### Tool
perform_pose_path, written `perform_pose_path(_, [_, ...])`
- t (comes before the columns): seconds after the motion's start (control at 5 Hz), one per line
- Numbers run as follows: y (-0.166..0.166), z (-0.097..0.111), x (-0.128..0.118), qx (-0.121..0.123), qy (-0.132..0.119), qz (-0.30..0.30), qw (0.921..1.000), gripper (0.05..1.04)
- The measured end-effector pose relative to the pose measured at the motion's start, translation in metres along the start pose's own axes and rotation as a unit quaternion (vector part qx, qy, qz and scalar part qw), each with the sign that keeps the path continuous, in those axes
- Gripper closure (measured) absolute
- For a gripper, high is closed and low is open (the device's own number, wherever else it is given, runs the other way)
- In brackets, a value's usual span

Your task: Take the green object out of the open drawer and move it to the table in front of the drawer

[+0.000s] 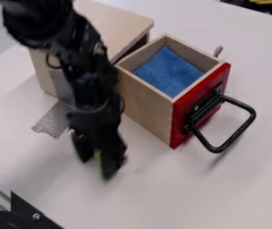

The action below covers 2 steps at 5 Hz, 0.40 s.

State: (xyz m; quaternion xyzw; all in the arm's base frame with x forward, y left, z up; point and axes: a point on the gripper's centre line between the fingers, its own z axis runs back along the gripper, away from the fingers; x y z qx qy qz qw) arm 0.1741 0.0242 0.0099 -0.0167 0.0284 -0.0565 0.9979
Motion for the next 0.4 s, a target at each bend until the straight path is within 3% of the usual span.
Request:
perform_pose_path(0.2, [-0.005,0.037,-0.003,0.036,-0.046,-0.002,0.9983,0.083])
perform_pose_path(0.4, [-0.011,0.069,-0.015,0.054,-0.069,-0.008,0.9961,0.083])
